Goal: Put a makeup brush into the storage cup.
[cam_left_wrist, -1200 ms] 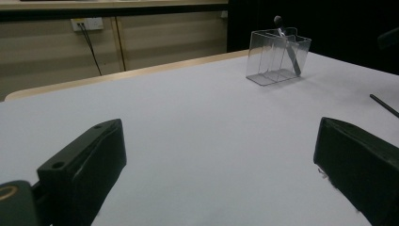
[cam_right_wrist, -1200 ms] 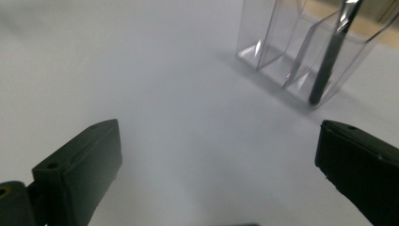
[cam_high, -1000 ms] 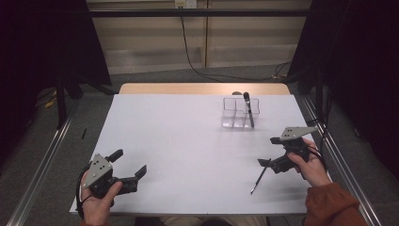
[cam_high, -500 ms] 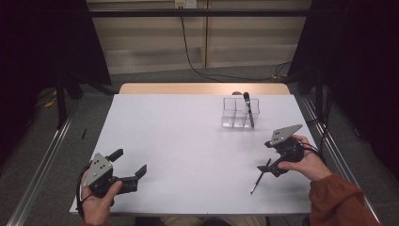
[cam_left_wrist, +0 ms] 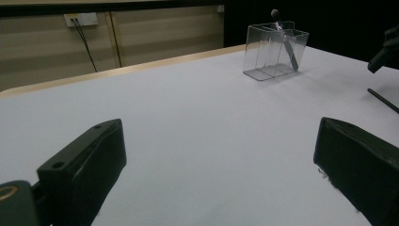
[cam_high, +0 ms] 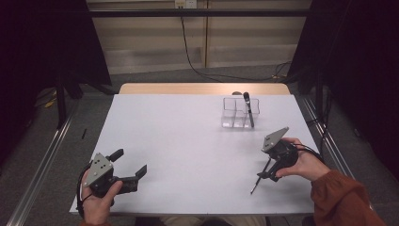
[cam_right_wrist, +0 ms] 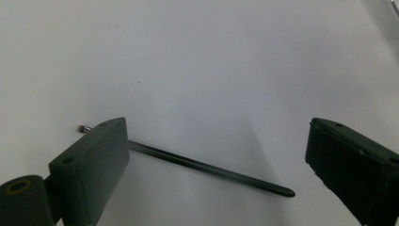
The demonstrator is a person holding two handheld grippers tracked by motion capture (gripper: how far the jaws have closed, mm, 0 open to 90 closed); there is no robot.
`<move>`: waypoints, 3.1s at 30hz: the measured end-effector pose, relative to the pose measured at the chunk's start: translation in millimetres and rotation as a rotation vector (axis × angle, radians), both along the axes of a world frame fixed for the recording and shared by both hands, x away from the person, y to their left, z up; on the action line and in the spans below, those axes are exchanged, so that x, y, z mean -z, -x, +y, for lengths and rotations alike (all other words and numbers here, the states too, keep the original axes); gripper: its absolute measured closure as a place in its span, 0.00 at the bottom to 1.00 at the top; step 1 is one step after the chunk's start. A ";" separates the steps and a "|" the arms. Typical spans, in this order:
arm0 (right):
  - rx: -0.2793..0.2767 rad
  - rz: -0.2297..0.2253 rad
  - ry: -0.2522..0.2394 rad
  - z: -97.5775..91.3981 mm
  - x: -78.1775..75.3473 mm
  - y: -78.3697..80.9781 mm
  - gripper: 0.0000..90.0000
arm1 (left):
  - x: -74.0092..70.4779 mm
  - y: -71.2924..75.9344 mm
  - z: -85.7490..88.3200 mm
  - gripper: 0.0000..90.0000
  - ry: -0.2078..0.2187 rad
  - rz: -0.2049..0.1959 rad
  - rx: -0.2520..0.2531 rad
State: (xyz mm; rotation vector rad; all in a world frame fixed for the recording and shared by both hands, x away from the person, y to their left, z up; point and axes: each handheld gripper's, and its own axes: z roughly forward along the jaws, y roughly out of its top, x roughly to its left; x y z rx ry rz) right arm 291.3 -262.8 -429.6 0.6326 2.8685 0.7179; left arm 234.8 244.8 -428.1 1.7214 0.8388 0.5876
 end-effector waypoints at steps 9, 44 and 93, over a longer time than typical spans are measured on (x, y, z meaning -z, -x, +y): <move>-0.070 0.037 0.088 13.1 5.9 1.9 0.11 | -0.1 0.5 0.1 0.03 -0.001 -0.001 -0.007; -0.224 0.154 0.292 38.1 20.7 5.8 0.41 | -0.4 0.6 -0.1 0.03 -0.002 -0.007 -0.002; -0.223 0.177 0.298 41.2 15.6 1.9 0.96 | -0.6 0.6 0.6 0.03 -0.002 -0.007 -0.017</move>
